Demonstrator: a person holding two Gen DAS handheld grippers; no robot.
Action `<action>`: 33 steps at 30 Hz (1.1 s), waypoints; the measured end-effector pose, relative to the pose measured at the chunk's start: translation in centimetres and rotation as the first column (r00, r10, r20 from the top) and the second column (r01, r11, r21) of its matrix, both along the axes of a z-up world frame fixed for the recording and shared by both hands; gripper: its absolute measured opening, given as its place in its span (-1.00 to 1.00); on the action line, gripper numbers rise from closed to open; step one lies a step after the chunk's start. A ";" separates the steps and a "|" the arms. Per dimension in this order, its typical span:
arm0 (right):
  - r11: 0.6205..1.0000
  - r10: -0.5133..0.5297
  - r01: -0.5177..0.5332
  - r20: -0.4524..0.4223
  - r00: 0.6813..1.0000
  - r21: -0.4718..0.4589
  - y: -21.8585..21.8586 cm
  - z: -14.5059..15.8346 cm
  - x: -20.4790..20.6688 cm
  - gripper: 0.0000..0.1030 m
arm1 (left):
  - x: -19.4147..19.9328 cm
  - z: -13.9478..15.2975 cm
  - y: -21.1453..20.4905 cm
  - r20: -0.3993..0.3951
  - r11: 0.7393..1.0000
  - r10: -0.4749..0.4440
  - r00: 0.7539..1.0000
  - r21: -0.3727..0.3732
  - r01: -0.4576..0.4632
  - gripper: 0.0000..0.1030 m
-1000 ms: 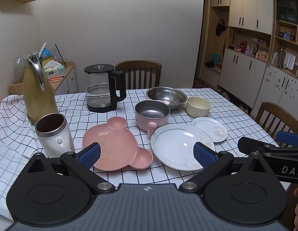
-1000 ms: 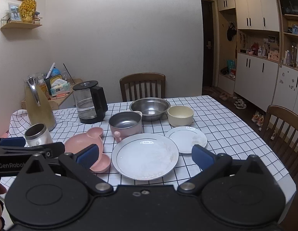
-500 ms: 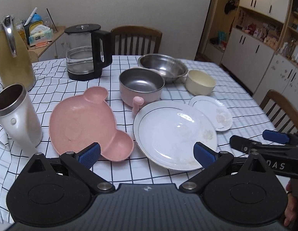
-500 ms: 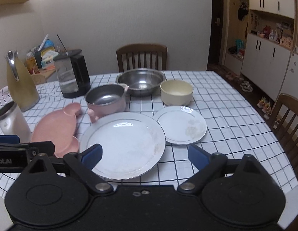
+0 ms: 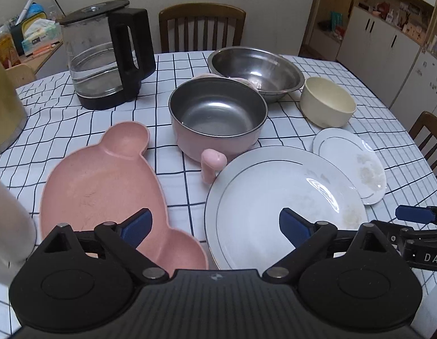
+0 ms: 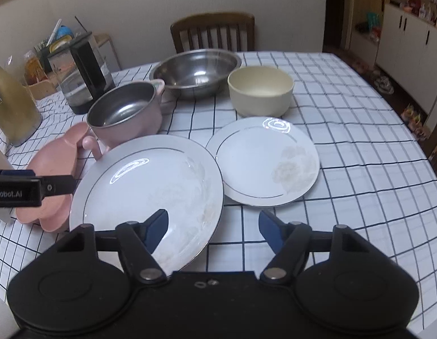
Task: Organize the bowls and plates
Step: 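Reach both grippers to the large white plate rim and close them, then lift the large white plate with both grippers and carry it toward the table edge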
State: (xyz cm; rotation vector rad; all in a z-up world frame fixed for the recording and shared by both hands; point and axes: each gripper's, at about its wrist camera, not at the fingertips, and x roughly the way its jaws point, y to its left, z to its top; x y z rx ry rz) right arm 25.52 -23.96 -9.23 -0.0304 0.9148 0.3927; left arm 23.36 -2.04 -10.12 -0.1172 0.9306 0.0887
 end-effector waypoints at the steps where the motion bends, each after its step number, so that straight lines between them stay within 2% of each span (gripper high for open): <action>1: 1.000 0.003 -0.003 -0.017 1.000 -0.001 0.0 -0.3 0.5 0.38 | 0.5 -0.3 0.0 -0.011 1.000 -0.009 1.000 -0.001 0.009 0.87; 3: 1.000 0.012 -0.012 -0.046 0.999 -0.002 0.1 -0.9 1.2 0.32 | 1.5 -0.9 0.4 -0.042 1.000 -0.010 0.999 -0.022 0.009 0.65; 5: 1.000 0.017 -0.016 -0.084 0.996 0.006 0.1 -1.5 1.8 0.13 | 2.4 -1.5 0.8 -0.073 0.999 -0.006 0.997 -0.050 0.003 0.29; 9: 0.999 0.002 0.003 -0.143 0.990 0.036 0.0 -2.3 3.1 -0.10 | 3.7 -2.4 1.3 -0.110 0.998 -0.008 0.994 -0.059 0.002 0.21; 11: 0.999 -0.003 0.012 -0.165 0.986 0.052 -0.2 -2.5 3.6 -0.21 | 4.0 -2.6 1.5 -0.125 0.996 -0.017 0.992 -0.086 0.006 -0.03; 15: 0.997 -0.011 0.025 -0.197 0.980 0.070 -0.6 -2.8 4.2 -0.34 | 4.7 -2.9 1.9 -0.143 0.994 -0.017 0.990 -0.113 0.001 -0.14; 18: 0.996 -0.030 0.047 -0.216 0.976 0.076 -0.9 -3.0 4.6 -0.39 | 5.0 -3.1 2.2 -0.156 0.989 -0.022 0.988 -0.148 -0.002 -0.30; 22: 0.991 -0.044 0.074 -0.253 0.966 0.110 -1.2 -3.3 5.0 -0.59 | 5.2 -3.3 2.6 -0.170 0.985 -0.016 0.985 -0.170 -0.013 -0.36; 27: 0.987 -0.046 0.086 -0.272 0.961 0.139 -1.2 -3.4 5.2 -0.79 | 5.3 -3.6 3.1 -0.189 0.980 -0.014 0.982 -0.199 -0.024 -0.55; 33: 0.986 -0.058 0.097 -0.269 0.961 0.137 -1.2 -3.4 5.2 -0.83 | 5.2 -3.8 3.6 -0.196 0.979 -0.007 0.981 -0.200 -0.033 -0.75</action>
